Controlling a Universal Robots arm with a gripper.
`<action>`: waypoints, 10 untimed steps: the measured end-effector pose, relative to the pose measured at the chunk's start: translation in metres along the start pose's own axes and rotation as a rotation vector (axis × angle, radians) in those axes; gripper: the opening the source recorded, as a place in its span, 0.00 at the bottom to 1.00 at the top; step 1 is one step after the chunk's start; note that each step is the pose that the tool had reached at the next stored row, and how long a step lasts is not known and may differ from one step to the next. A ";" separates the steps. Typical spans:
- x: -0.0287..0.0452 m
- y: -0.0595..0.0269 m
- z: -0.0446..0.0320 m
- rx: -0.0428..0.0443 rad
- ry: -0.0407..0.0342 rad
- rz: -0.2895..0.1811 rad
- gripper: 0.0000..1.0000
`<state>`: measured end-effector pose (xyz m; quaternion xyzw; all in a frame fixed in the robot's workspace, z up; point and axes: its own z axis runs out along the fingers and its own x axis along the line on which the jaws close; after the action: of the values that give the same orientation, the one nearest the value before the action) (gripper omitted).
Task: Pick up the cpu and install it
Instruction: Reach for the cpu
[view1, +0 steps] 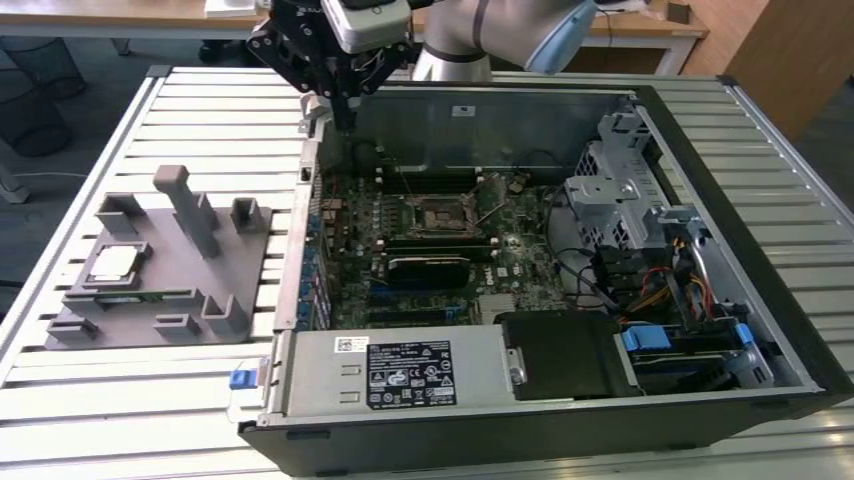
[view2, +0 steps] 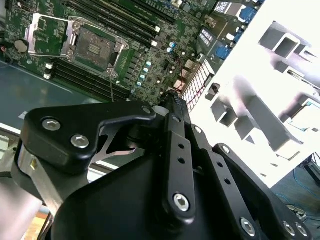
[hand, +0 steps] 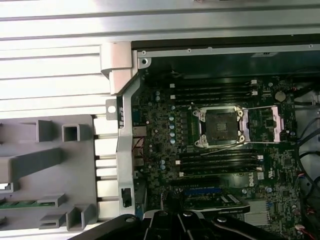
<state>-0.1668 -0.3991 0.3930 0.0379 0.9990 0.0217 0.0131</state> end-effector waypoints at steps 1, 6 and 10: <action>0.0010 -0.0001 0.0000 0.0000 -0.0001 0.000 0.11; 0.0057 -0.0004 -0.0001 0.0000 0.0000 0.000 0.11; 0.0093 -0.0007 -0.0001 0.0000 0.0000 0.000 0.11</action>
<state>-0.1762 -0.3990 0.3928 0.0379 0.9990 0.0217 0.0131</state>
